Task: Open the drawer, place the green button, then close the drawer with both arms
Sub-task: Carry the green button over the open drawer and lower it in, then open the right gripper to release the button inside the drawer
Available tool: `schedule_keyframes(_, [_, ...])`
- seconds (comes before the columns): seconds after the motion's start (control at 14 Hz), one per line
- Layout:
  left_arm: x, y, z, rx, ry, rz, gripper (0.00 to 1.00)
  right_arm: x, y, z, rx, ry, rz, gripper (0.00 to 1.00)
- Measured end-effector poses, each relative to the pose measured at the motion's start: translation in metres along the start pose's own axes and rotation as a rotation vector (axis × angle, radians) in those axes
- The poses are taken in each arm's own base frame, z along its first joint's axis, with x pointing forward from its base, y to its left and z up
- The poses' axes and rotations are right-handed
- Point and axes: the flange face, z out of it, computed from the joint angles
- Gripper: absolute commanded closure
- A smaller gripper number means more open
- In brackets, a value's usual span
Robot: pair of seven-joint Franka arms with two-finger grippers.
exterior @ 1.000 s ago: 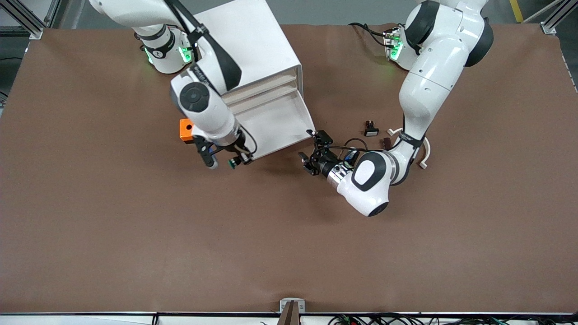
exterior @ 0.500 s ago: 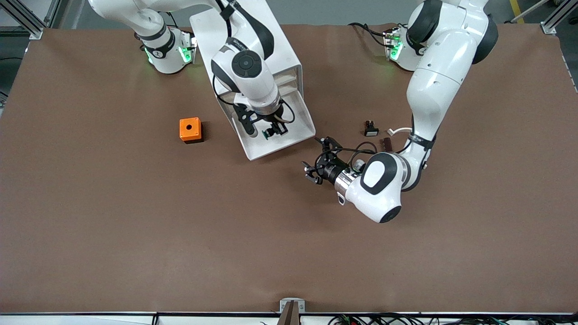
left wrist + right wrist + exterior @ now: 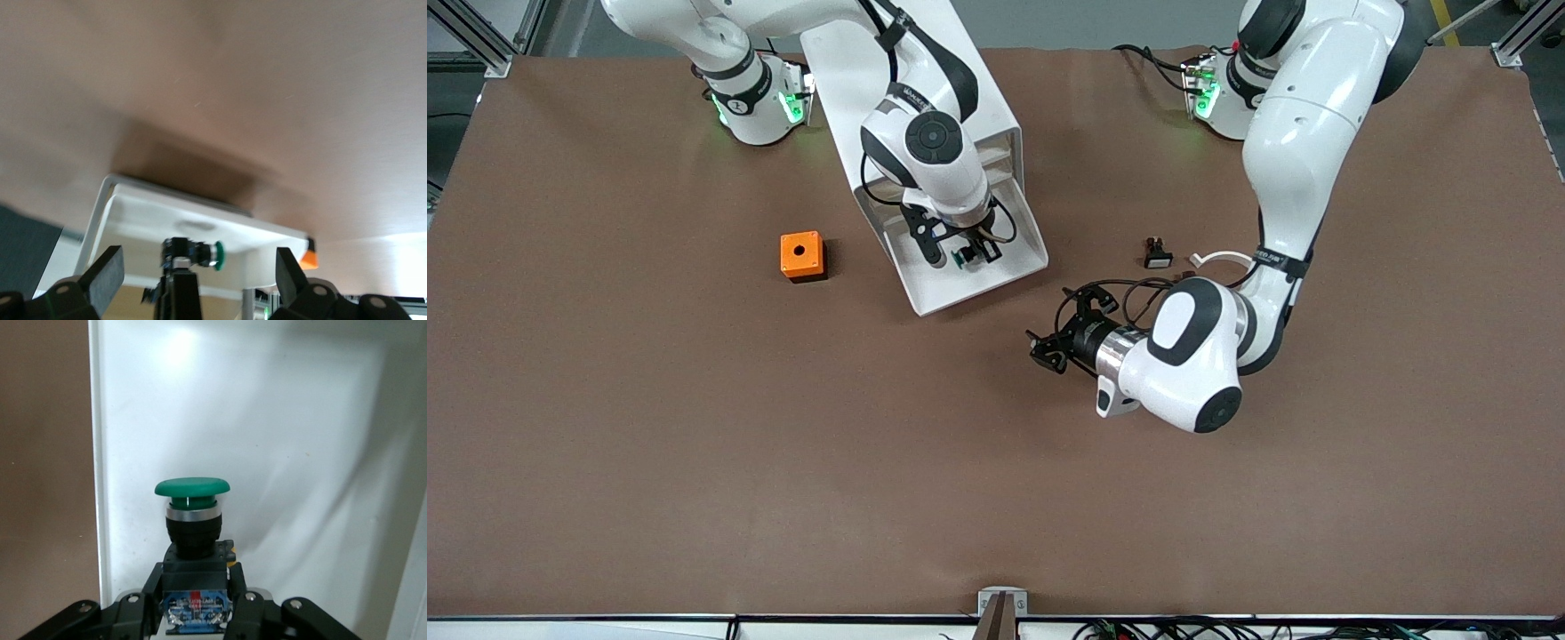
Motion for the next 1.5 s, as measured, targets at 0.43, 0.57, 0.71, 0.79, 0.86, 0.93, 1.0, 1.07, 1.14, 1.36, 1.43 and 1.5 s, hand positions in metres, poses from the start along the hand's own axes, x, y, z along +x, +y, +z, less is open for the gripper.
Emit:
schedule_keyframes(0.43, [-0.062, 0.020, -0.018, -0.074, 0.360, 0.212, 0.00, -0.005, 0.003, 0.018, -0.030, 0.002, 0.021, 0.51])
schedule_keyframes(0.57, [-0.068, 0.023, -0.005, -0.056, 0.428, 0.247, 0.00, -0.004, 0.001, 0.020, -0.033, 0.002, 0.023, 0.00])
schedule_keyframes(0.71, [-0.069, 0.026, 0.006, -0.048, 0.495, 0.281, 0.00, -0.003, -0.002, 0.018, -0.069, 0.031, 0.007, 0.00])
schedule_keyframes(0.79, [-0.069, 0.027, 0.013, -0.045, 0.530, 0.297, 0.00, -0.003, -0.007, 0.015, -0.094, 0.052, -0.002, 0.00])
schedule_keyframes(0.86, [-0.069, 0.027, 0.023, -0.035, 0.557, 0.303, 0.00, -0.003, -0.015, 0.009, -0.115, 0.063, -0.009, 0.00])
schedule_keyframes(0.93, [-0.070, 0.027, 0.034, -0.021, 0.587, 0.294, 0.00, -0.003, -0.026, 0.000, -0.126, 0.065, -0.028, 0.00])
schedule_keyframes(1.0, [-0.070, 0.027, 0.044, -0.004, 0.626, 0.282, 0.00, -0.002, -0.037, -0.012, -0.126, 0.061, -0.055, 0.00])
schedule_keyframes(1.07, [-0.070, 0.027, 0.054, 0.013, 0.666, 0.278, 0.00, 0.001, -0.046, -0.022, -0.118, 0.056, -0.084, 0.00])
schedule_keyframes(1.14, [-0.070, 0.027, 0.067, 0.026, 0.691, 0.285, 0.00, 0.005, -0.054, -0.031, -0.109, 0.052, -0.115, 0.00])
schedule_keyframes(1.36, [-0.071, 0.023, 0.109, 0.070, 0.717, 0.303, 0.00, 0.021, -0.063, -0.052, -0.142, 0.069, -0.338, 0.00])
schedule_keyframes(1.43, [-0.069, 0.021, 0.119, 0.080, 0.718, 0.288, 0.00, 0.023, -0.064, -0.056, -0.159, 0.075, -0.426, 0.00])
schedule_keyframes(1.5, [-0.067, 0.018, 0.124, 0.088, 0.718, 0.277, 0.00, 0.027, -0.066, -0.061, -0.166, 0.080, -0.495, 0.00])
